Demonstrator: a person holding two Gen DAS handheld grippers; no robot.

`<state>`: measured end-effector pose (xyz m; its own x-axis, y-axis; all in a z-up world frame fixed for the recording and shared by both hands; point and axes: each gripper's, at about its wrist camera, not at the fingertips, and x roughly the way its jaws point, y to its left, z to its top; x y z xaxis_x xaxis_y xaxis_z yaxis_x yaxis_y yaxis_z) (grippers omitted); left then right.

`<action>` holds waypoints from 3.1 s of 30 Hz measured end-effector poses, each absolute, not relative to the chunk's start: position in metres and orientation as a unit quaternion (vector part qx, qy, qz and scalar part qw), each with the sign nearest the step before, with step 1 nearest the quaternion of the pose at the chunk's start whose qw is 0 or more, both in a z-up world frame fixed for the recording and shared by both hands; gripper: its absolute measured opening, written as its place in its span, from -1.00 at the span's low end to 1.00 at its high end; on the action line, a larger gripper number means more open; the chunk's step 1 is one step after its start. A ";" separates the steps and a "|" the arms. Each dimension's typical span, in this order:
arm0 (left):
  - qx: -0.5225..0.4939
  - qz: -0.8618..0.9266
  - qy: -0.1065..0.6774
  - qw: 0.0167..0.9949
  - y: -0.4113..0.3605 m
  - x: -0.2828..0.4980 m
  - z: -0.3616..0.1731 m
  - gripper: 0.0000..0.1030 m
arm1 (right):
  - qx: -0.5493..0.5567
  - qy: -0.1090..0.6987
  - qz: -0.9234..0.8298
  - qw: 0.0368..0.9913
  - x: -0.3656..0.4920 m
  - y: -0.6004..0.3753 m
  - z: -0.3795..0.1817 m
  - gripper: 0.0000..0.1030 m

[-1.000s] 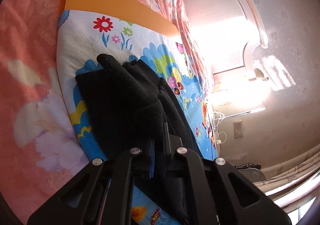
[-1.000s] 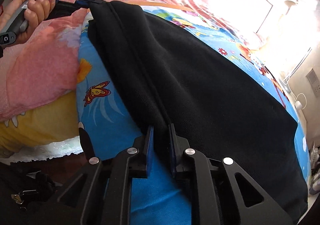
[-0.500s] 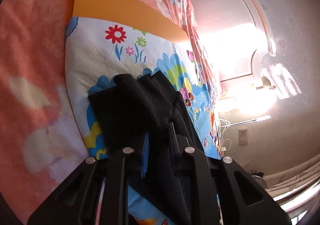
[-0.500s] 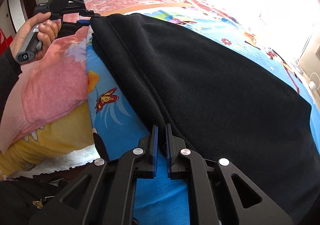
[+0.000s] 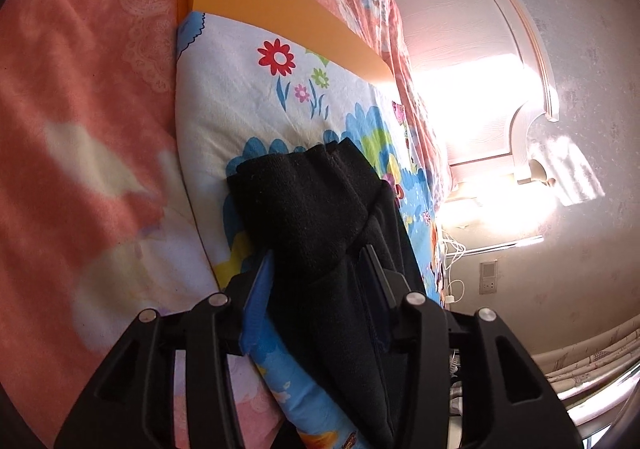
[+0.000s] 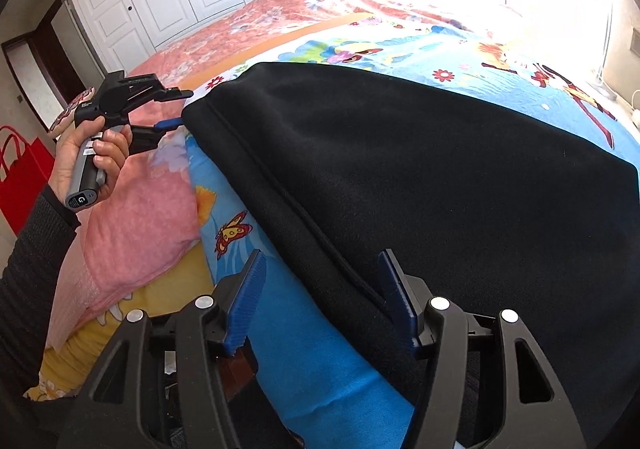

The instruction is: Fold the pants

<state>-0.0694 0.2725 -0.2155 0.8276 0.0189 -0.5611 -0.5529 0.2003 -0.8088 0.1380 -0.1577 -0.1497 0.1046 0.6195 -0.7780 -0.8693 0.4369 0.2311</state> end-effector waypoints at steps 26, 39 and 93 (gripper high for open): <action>-0.143 0.202 0.380 0.891 0.171 0.060 -0.162 -0.09 | -0.274 0.377 0.328 0.822 0.253 -0.046 -0.176 0.70; -0.136 0.209 0.416 0.875 0.163 0.033 -0.174 -0.23 | -0.178 0.391 0.384 0.817 0.176 -0.093 -0.157 0.70; -0.100 0.241 0.454 0.852 0.230 0.144 -0.189 -0.52 | -0.148 0.450 0.299 0.828 0.244 -0.108 -0.157 0.88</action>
<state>0.1442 0.2298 -0.1888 0.4723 0.3200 -0.8213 -0.5019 0.8636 0.0479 0.2440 -0.1084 -0.1572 0.4161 0.3616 -0.8344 -0.6277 0.7781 0.0242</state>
